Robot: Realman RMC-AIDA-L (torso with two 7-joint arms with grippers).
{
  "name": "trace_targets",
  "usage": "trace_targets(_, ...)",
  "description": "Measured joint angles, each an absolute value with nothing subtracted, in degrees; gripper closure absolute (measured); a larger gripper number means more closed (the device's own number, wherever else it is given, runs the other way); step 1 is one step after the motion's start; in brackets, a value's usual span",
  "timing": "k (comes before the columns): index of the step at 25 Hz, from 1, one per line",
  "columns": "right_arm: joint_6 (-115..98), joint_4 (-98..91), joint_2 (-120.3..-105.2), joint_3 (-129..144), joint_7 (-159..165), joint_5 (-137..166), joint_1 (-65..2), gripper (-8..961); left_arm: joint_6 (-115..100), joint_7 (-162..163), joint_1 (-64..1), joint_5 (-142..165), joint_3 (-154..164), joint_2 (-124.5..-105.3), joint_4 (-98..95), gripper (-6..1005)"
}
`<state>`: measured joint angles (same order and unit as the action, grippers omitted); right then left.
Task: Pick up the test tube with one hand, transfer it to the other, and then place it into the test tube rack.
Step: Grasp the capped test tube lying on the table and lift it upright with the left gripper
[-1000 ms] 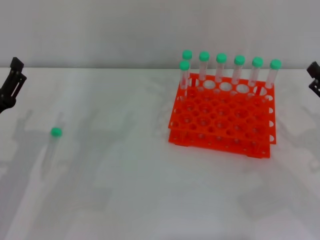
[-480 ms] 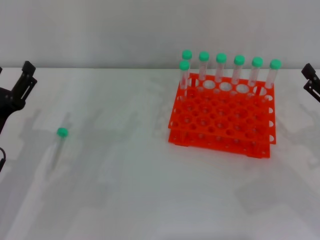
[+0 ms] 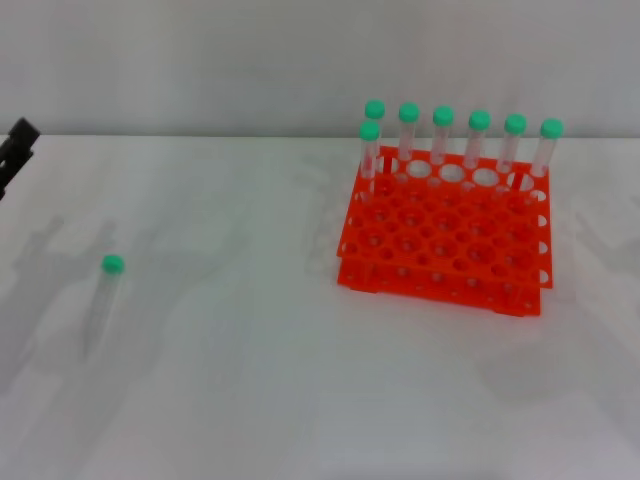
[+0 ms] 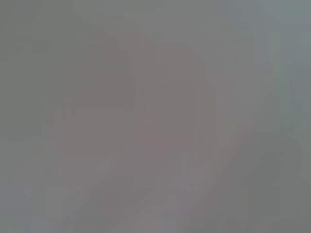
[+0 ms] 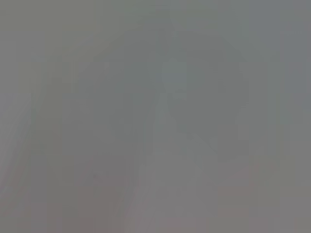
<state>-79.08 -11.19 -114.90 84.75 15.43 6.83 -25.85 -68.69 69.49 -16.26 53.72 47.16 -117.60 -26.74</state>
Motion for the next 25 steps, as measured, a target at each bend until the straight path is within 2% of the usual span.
trace_targets(4,-77.5,-11.2,-114.83,83.6,14.2,6.9,-26.0,81,-63.8,87.7,-14.4,66.0,46.9,-116.30,-36.8,107)
trace_targets(14,-74.9,-11.3,-115.14,83.4,8.9,6.9,-26.5,80,-63.7,127.6,-18.2,96.3,46.7,-109.40,-48.4,111)
trace_targets(21,-75.4,-11.3,-115.27,83.4,8.8,6.9,-27.2,80,-72.9,148.7,-24.5,119.1,44.5,-104.08,-53.6,111)
trace_targets(25,-74.3,-11.2,-115.28,82.9,9.1,6.2,-27.4,80,-80.9,151.6,-29.9,129.3,39.8,-102.21,-53.3,112)
